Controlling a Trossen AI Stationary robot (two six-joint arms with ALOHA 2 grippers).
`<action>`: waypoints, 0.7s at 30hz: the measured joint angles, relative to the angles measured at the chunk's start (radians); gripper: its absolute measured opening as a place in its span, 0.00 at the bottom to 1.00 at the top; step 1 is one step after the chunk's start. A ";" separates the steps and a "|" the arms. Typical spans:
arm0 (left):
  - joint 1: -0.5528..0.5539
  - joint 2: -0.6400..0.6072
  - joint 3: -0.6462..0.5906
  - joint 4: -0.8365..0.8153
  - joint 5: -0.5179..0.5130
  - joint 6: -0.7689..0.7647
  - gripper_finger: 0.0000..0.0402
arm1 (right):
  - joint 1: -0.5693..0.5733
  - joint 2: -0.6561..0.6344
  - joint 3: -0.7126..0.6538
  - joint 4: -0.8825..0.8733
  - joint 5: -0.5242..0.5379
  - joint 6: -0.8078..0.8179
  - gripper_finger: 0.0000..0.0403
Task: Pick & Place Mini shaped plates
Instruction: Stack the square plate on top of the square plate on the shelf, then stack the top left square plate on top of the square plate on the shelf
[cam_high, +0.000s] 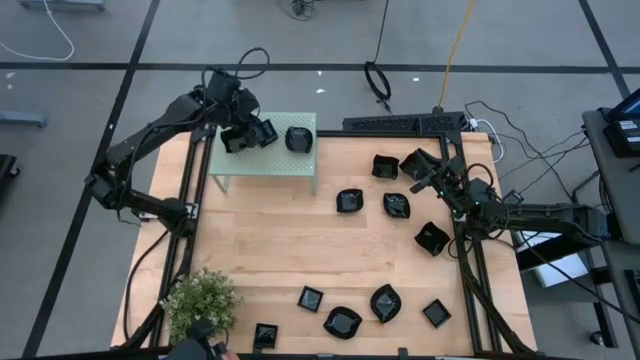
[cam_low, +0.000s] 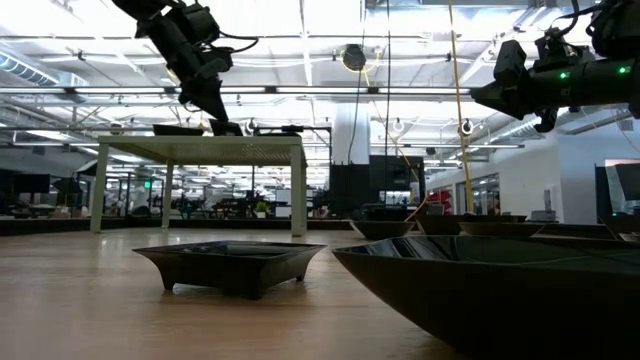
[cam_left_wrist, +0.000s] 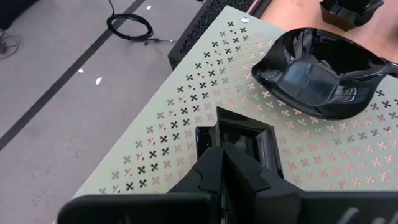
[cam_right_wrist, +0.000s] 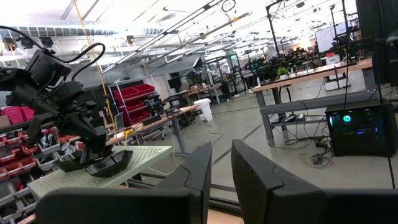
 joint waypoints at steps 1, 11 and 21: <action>0.000 0.000 0.000 -0.002 0.000 0.000 0.05 | 0.000 0.000 0.000 0.000 0.000 0.000 0.13; 0.000 0.000 0.000 0.005 -0.012 0.005 0.20 | 0.000 0.000 0.000 0.000 0.000 0.000 0.13; -0.035 -0.010 0.000 0.066 0.011 -0.070 0.33 | 0.000 0.000 0.000 0.000 0.000 0.000 0.13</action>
